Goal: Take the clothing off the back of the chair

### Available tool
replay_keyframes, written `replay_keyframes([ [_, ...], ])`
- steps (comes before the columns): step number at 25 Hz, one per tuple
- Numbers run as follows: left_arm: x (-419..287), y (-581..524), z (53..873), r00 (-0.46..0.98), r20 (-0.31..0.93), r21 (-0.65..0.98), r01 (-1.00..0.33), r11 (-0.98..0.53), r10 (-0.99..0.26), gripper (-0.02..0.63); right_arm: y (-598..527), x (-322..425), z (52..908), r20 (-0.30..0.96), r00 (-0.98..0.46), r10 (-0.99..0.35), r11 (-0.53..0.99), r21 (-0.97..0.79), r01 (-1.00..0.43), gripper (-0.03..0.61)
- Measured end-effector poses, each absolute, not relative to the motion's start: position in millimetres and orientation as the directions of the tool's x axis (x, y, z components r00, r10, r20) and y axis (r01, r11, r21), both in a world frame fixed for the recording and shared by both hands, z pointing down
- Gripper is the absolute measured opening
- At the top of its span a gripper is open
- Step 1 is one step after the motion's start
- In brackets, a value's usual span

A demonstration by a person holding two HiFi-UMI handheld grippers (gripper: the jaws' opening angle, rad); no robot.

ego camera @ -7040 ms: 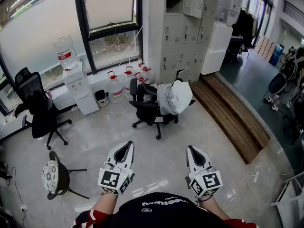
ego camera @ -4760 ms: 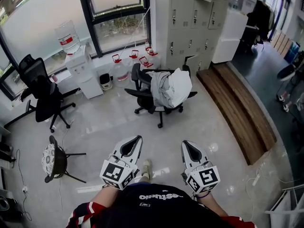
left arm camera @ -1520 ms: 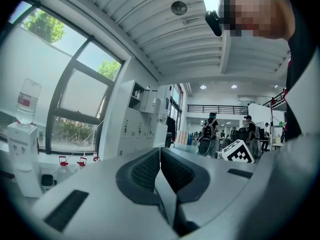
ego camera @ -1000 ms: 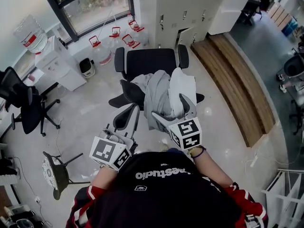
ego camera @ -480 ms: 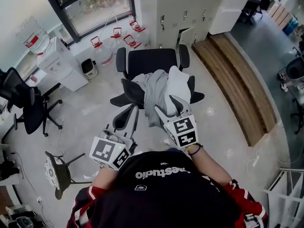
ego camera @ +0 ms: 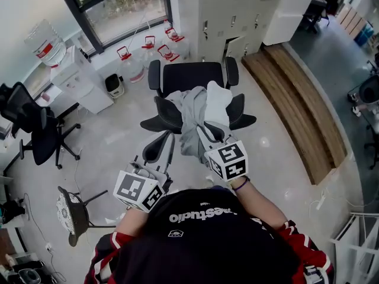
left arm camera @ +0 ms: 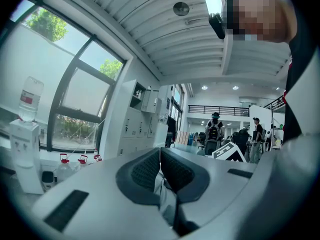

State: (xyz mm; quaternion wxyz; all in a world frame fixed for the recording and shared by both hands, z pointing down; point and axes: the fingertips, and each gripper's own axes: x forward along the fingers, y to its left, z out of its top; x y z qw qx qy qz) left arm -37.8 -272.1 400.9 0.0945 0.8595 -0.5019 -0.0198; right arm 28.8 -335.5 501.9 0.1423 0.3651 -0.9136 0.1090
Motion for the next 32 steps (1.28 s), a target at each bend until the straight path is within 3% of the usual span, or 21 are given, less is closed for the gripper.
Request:
replay_keyframes([
  [12, -46.2, -262.6, 401.1, 0.482, 0.068, 0.180, -0.867, -0.465, -0.873, 0.026, -330.5, 34.8, 483.1, 0.226, -0.744, -0.629, 0.716, -0.206, -0.668, 0.054],
  [32, -42.1, -259.5, 396.9, 0.437, 0.068, 0.178, -0.890, -0.420, -0.897, 0.026, -320.8, 40.5, 439.5, 0.142, -0.794, -0.591, 0.777, -0.165, -0.608, 0.054],
])
